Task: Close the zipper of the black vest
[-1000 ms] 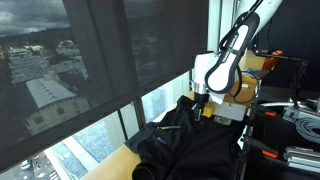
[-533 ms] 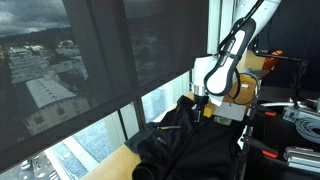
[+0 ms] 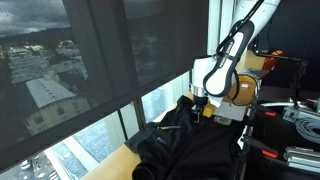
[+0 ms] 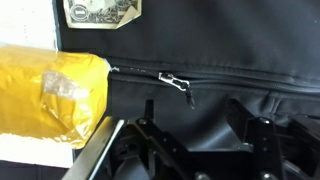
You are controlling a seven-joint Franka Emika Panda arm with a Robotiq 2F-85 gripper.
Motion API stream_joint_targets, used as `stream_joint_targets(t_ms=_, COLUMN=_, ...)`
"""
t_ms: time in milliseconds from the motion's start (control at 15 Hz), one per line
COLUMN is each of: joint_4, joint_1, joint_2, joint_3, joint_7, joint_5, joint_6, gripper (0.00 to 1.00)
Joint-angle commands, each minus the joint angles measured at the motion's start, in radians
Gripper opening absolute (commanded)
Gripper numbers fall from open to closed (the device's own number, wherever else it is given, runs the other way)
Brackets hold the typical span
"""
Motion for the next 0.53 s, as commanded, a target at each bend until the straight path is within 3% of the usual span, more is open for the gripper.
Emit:
stream_joint_targets(t_ms=0, joint_4=0.018, joint_1=0.008, joint_2=0.012, joint_3=-0.009, joint_7=0.030, joint_5=-0.027, joint_6=-0.005, gripper=0.42)
stream_joint_targets(t_ms=333, joint_4=0.024, joint_1=0.006, joint_2=0.017, joint_3=-0.013, joint_7=0.031, joint_5=-0.027, joint_6=-0.015, gripper=0.05)
stream_joint_targets(t_ms=467, joint_4=0.027, joint_1=0.005, joint_2=0.018, joint_3=-0.014, joint_7=0.032, joint_5=-0.026, joint_6=-0.018, gripper=0.00)
